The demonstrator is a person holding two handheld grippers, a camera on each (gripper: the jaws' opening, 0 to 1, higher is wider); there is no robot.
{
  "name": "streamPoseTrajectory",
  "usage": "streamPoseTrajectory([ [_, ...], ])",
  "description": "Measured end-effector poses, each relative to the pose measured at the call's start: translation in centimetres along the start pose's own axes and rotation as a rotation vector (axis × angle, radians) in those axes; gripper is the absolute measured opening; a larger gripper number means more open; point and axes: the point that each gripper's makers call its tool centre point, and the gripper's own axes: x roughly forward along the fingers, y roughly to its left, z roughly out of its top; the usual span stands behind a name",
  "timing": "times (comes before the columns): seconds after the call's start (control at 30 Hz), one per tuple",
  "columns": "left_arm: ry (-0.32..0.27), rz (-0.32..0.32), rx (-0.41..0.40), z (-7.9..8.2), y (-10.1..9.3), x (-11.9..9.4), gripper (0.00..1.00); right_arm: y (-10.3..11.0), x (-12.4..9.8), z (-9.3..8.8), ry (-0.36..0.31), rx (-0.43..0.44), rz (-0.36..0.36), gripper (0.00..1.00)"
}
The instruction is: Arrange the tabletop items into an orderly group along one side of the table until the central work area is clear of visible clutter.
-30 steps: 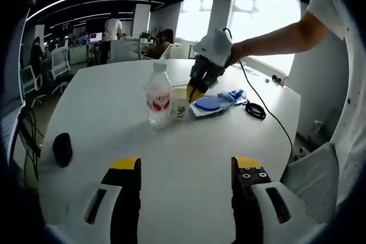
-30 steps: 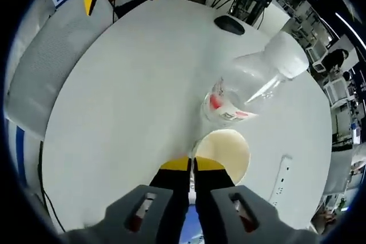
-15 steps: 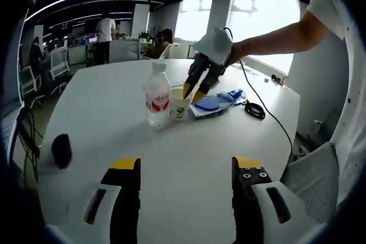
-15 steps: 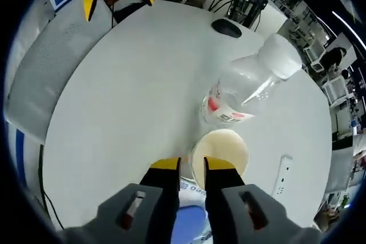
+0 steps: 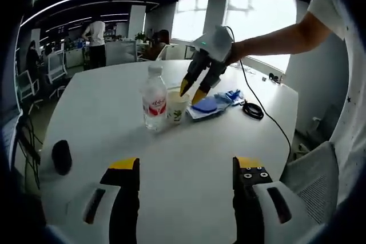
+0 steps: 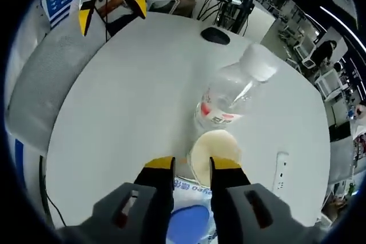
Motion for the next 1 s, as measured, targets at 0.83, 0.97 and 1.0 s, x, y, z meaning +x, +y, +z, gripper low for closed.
streamPoseTrajectory([
  [0.83,-0.002,-0.034,0.055,2.7,-1.1,0.5,0.7,1.8,-6.0,-2.2,-0.135,0.238,-0.152,0.4],
  [0.97,-0.003,-0.045,0.072,3.3,-1.6,0.7,0.7,2.5,-7.4,-3.0,-0.155,0.292,-0.184,0.41],
  [1.0,-0.003,-0.05,0.075,3.5,-1.7,0.7,0.7,2.8,-7.9,-3.2,-0.164,0.312,-0.197,0.41],
])
